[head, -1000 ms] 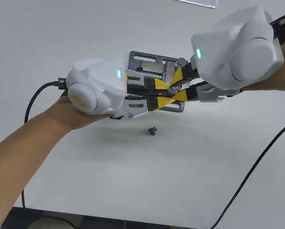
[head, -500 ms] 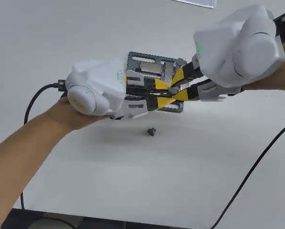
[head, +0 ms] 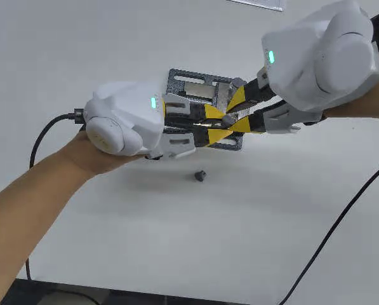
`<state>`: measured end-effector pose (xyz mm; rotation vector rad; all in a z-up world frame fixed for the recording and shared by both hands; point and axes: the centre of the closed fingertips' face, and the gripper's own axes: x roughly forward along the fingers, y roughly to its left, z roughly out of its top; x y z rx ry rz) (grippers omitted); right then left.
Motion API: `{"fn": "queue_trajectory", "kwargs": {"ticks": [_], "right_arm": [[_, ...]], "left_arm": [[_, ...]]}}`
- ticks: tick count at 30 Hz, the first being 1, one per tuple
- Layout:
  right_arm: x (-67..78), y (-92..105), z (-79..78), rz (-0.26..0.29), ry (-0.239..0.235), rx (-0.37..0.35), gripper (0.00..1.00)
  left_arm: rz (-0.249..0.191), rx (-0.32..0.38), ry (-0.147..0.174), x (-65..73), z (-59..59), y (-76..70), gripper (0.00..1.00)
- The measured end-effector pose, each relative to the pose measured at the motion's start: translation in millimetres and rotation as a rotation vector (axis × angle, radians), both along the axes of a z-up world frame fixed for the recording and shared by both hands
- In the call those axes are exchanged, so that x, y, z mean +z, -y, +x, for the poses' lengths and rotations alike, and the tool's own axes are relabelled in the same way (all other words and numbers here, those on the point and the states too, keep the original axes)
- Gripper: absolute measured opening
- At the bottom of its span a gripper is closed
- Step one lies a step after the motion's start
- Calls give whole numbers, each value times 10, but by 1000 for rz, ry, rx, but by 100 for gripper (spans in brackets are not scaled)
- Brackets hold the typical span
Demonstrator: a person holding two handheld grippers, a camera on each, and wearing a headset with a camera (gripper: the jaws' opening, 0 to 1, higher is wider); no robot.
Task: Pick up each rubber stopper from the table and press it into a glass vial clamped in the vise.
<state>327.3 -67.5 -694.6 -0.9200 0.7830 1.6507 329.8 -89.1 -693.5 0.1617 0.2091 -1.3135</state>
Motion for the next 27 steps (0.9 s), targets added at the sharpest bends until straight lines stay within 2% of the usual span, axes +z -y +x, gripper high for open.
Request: {"fn": "queue_trajectory", "kwargs": {"ticks": [6, 8, 10, 13, 15, 18, 21, 27], "right_arm": [[22, 0, 16, -4, -21, -43, 14], [24, -2, 9, -2, -42, -57, 16], [24, 1, 20, -3, -43, -65, 16], [6, 20, 28, -11, -65, -85, 17], [-6, 19, 28, -15, -80, -105, 17], [-7, 5, 39, -10, -105, -137, 18], [6, -10, 78, -2, -114, -167, 18], [6, -25, 119, -4, -107, -190, 17]], "left_arm": [[0, 13, 28, 1, 10, -6, 4], [33, 21, 48, -57, 23, -24, 3], [28, 20, 38, -69, 10, -28, 3], [22, 30, 47, -59, 15, -38, 3], [23, 40, 67, -46, 33, -44, 3], [43, 53, 116, -38, 62, -49, 3], [50, 63, 144, -27, 85, -55, 3], [63, 72, 173, -35, 118, -70, 3]]}}
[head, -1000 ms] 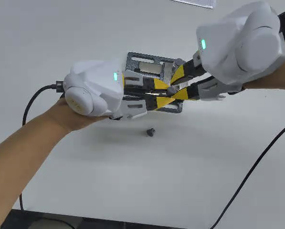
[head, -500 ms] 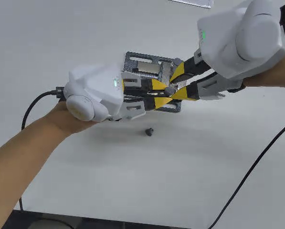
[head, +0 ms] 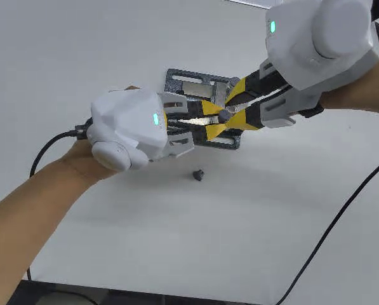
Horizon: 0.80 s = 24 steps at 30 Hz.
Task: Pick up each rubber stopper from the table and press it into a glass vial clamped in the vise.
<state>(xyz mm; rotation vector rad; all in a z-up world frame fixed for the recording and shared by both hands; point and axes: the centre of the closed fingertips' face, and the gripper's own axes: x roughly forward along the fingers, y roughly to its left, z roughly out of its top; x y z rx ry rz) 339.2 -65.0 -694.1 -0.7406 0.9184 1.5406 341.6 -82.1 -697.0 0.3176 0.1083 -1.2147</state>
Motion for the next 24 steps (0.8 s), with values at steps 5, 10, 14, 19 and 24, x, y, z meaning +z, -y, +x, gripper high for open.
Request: {"fn": "queue_trajectory", "kwargs": {"ticks": [5, 10, 14, 19, 24], "right_arm": [[-13, -14, -19, -7, -5, -9, 17], [-11, -26, -21, -9, -6, -24, 16], [-16, -27, -24, -15, -3, -26, 15], [-11, -29, -35, -17, -5, -34, 15], [-6, -34, -26, -18, -3, -43, 13]], "left_arm": [[31, 7, 41, -31, 22, -8, 3], [38, 20, 69, -21, 37, -7, 3], [61, 14, 92, -32, 24, 7, 3], [60, 18, 87, -31, 29, 2, 3], [59, 24, 86, -23, 40, -4, 3]]}}
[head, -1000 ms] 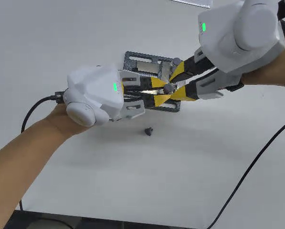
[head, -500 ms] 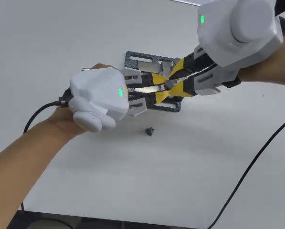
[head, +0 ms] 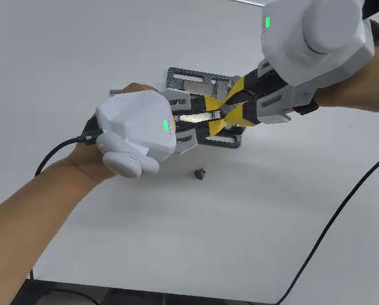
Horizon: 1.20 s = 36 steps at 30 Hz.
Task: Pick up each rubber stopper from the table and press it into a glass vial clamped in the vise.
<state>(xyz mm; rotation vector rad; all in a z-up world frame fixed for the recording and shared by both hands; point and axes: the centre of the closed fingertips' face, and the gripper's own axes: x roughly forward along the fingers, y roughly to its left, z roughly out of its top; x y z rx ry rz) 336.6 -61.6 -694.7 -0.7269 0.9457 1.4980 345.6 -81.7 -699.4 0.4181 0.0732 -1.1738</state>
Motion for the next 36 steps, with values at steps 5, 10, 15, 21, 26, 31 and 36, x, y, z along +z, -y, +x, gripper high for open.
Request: {"fn": "queue_trajectory", "kwargs": {"ticks": [5, 10, 15, 21, 26, 31, 36], "right_arm": [[-1, -2, 19, -3, 2, -13, 12], [-3, 0, 27, -4, 11, -6, 12], [-1, -4, 36, 2, 20, -6, 12], [19, -1, 67, 12, 39, -3, 12], [25, 7, 115, 16, 69, 3, 12], [-38, 55, 167, -9, 112, 11, 12], [-108, 105, 206, -48, 153, 30, 12]], "left_arm": [[4, 2, 4, 3, 3, 4, 3], [3, 2, 4, 4, 3, 10, 3], [-8, 8, -15, 2, 21, 0, 4], [-43, 17, -91, -4, 40, -1, 8], [-68, 27, -167, -48, 48, -13, 12], [-70, 29, -219, -106, 16, -22, 14], [-94, 31, -283, -126, -5, -42, 14]]}}
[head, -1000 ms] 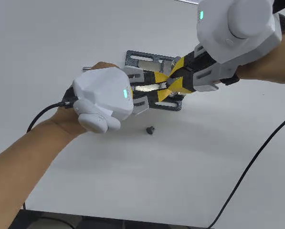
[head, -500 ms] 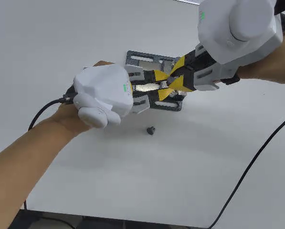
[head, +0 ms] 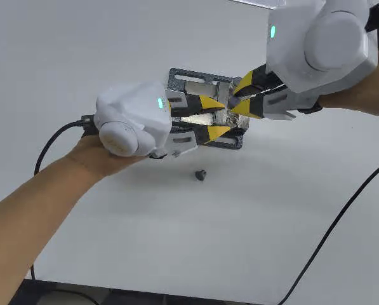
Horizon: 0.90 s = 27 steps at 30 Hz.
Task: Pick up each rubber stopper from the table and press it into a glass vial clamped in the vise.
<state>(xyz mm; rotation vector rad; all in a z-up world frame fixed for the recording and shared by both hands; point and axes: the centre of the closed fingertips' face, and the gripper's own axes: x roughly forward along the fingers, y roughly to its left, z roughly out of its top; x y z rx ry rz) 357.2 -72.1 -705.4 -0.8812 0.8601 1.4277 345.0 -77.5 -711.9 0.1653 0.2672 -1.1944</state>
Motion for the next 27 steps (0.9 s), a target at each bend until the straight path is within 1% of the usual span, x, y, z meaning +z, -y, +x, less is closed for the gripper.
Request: {"fn": "queue_trajectory", "kwargs": {"ticks": [4, 9, 11, 15, 18, 27], "right_arm": [[-24, 25, 39, -19, 23, 9, 12], [-123, 92, 111, -66, 80, 31, 12], [-161, 113, 120, -79, 91, 38, 12], [-236, 143, 134, -97, 103, 47, 12], [-273, 150, 148, -97, 105, 47, 12], [-347, 149, 163, -99, 101, 47, 11]], "left_arm": [[-13, -1, -19, 9, -2, -13, 14], [-19, -11, -48, -10, -29, -33, 15], [-15, -15, -55, -24, -41, -40, 15], [-9, -21, -67, -51, -64, -55, 15], [-6, -22, -68, -62, -69, -69, 15], [-8, -6, -64, -77, -32, -132, 15]]}}
